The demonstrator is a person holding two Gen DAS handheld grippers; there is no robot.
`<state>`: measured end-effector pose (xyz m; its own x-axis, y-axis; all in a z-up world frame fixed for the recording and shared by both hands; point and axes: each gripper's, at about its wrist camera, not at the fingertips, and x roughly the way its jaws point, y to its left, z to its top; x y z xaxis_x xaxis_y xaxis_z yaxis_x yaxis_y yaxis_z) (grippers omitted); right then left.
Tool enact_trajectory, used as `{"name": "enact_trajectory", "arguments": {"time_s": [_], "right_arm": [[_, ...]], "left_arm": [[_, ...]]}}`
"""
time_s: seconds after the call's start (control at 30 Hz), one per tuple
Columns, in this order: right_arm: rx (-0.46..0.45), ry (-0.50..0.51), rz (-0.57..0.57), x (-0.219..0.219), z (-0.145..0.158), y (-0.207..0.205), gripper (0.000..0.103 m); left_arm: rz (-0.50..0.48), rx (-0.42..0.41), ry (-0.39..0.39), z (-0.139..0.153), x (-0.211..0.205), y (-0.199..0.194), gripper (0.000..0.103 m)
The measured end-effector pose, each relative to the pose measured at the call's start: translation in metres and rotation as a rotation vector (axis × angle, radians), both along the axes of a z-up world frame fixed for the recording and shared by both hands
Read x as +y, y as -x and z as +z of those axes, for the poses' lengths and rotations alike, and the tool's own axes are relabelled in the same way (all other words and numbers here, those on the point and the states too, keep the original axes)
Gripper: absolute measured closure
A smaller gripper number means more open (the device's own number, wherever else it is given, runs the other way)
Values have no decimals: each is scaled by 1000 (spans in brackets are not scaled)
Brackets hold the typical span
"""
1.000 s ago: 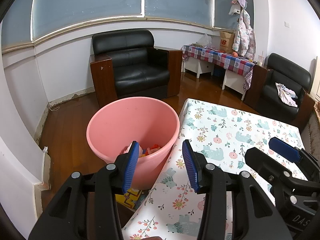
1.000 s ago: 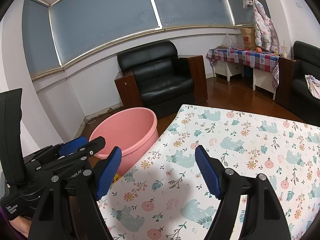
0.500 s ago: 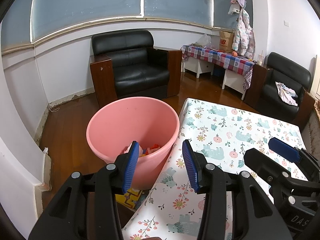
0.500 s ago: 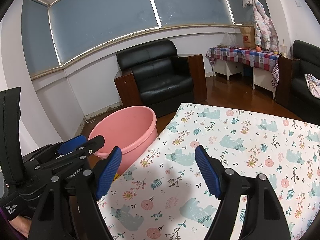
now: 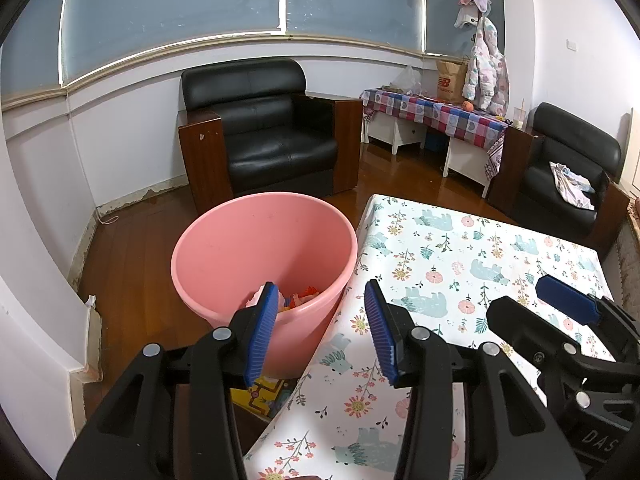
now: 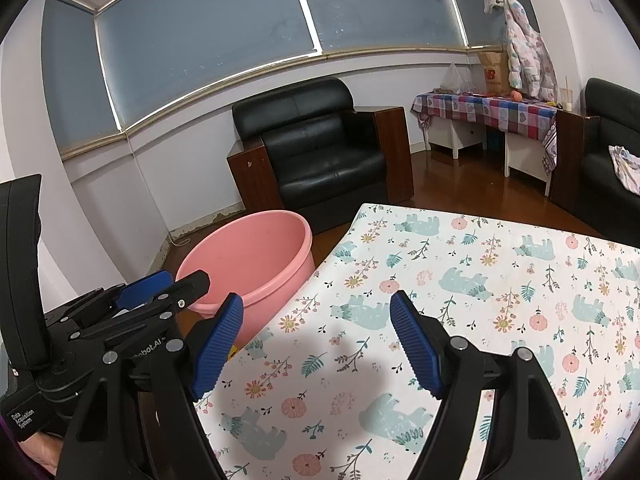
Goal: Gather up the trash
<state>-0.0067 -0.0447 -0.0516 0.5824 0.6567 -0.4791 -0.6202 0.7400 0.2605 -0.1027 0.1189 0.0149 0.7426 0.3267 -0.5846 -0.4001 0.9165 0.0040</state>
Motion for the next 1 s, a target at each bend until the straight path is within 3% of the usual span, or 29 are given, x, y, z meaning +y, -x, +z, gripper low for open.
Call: {"name": "enact_trajectory", "arguments": {"time_s": [1.0], "right_arm": [[1, 5, -1, 1, -1, 2, 29]], "left_arm": [[-7, 6, 0, -3, -2, 0, 58]]}}
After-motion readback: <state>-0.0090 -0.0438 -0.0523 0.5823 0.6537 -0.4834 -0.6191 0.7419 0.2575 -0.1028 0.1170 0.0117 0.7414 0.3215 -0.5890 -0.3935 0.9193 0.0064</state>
